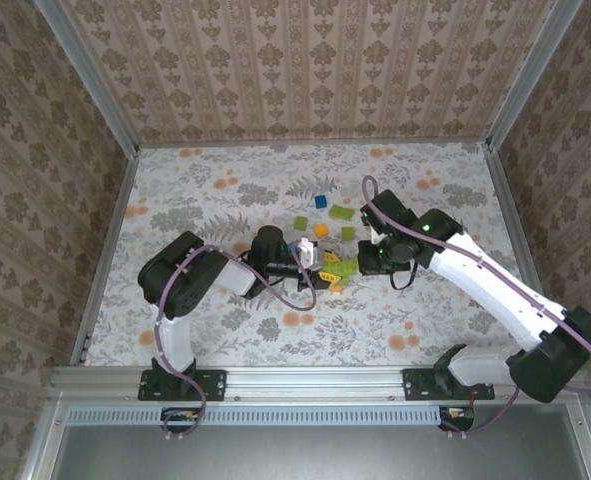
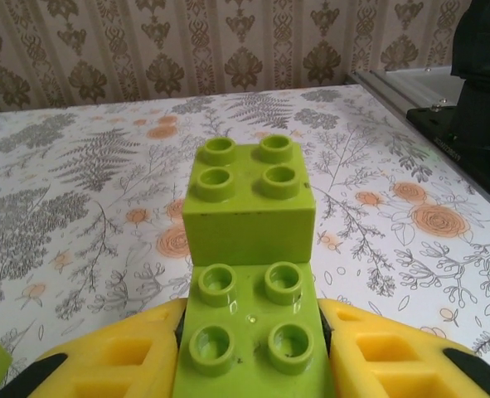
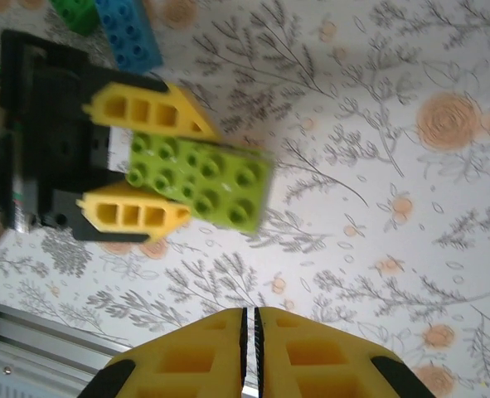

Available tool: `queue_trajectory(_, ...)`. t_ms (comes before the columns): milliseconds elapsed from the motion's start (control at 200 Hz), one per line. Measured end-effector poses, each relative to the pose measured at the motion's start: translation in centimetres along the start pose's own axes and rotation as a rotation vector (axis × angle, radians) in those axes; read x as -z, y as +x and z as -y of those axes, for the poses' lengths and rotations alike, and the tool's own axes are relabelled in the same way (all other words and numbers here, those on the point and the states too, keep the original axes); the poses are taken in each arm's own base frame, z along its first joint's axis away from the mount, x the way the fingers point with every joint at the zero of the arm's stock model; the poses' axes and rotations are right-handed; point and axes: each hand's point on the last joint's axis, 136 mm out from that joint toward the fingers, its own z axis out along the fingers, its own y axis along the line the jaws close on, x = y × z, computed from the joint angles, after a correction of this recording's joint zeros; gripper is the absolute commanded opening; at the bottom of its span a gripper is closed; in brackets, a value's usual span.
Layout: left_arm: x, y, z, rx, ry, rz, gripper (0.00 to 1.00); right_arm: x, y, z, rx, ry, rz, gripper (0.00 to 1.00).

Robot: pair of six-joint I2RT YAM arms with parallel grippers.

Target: Assemble a carrot with lego

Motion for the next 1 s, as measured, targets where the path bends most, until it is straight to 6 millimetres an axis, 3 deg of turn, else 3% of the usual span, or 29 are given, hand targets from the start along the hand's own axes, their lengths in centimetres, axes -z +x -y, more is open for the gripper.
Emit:
queue_trajectory(45, 0.1, 1.6, 0.1, 0.047, -0.015, -0.049, 0.54, 0.0, 0.6, 0.4, -0.007, 0.005, 0.000, 0.14)
queue_trajectory(85, 0.4, 3.9, 0.7, 0.109, -0.016, -0.106, 0.78, 0.0, 1.1, 0.8, -0.012, 0.007, 0.000, 0.14)
queue_trajectory(105, 0.5, 5.2, 1.1, 0.148, -0.014, -0.138, 0.96, 0.0, 1.3, 0.9, -0.014, 0.008, 0.000, 0.14)
queue_trajectory(120, 0.7, 6.0, 1.4, 0.171, -0.012, -0.158, 0.99, 0.0, 1.5, 1.1, -0.016, 0.009, -0.001, 0.14)
queue_trajectory(155, 0.9, 6.8, 2.1, 0.172, 0.009, -0.168, 1.00, 0.0, 1.8, 1.3, -0.020, 0.010, -0.002, 0.14)
queue_trajectory(415, 0.7, 6.4, 2.2, 0.175, 0.010, -0.172, 1.00, -0.5, 3.7, 2.4, -0.043, 0.019, -0.016, 0.14)
queue_trajectory(705, 1.9, 6.5, 1.8, 0.218, -0.083, -0.220, 1.00, -1.5, 5.2, 3.4, -0.065, 0.018, -0.016, 0.15)
queue_trajectory(810, 2.3, 5.5, 1.5, 0.217, -0.113, -0.218, 1.00, -2.2, 5.7, 3.7, -0.068, 0.020, -0.019, 0.20)
queue_trajectory(1000, 3.2, 1.7, 0.7, 0.165, -0.165, -0.180, 1.00, -3.8, 6.7, 4.2, -0.054, 0.041, -0.031, 0.34)
